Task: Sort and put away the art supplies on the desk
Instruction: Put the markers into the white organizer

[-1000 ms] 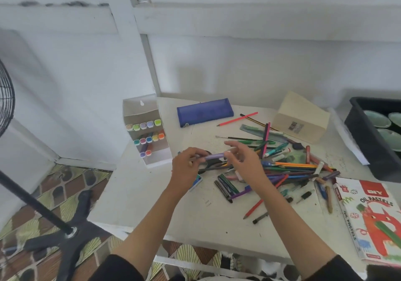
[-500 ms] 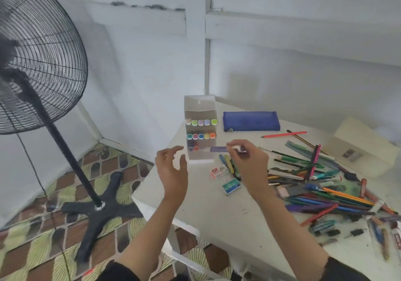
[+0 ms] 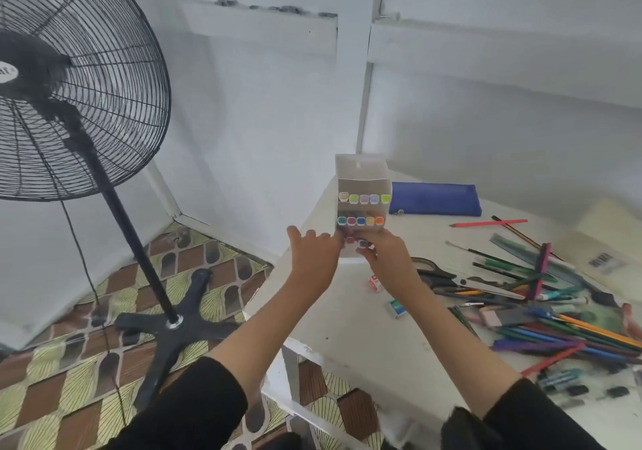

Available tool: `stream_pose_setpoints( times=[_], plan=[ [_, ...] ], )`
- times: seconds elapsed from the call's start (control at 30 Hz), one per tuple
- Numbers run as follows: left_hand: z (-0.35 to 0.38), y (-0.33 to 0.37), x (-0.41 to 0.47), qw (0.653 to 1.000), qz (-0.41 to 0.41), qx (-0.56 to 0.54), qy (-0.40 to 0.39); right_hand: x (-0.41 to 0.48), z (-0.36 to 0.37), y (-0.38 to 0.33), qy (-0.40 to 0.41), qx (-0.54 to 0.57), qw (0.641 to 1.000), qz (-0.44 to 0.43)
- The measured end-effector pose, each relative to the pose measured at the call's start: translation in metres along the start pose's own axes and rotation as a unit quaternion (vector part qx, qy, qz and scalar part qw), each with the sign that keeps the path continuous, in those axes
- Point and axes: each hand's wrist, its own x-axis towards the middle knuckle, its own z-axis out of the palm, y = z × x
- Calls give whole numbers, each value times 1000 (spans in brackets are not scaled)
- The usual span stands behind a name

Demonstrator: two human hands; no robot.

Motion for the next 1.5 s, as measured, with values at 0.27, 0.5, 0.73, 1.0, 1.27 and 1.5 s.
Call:
stream_pose_setpoints(
  times=[0.27,0.5,0.73,1.0,1.27,1.5],
  plan=[
    [-11,1,5,999,10,-8,-47,2,9,-3,-13,-49,996,75],
    [-7,1,5,998,1,-34,-61,6,13,-2,-34,6,987,157],
    [-6,3,5,997,4,-41,-60,6,8,4,-84,-7,981,174],
    [40,-5,-14,954,71,-158,246,-49,-18,28,23,33,996,77],
    [70,24,-33,923,156,-344,71,-99,-15,65,-11,-70,993,90],
    [76,44,-30,933,242,-266,-12,-108,1,64,-15,-96,991,94]
  ],
)
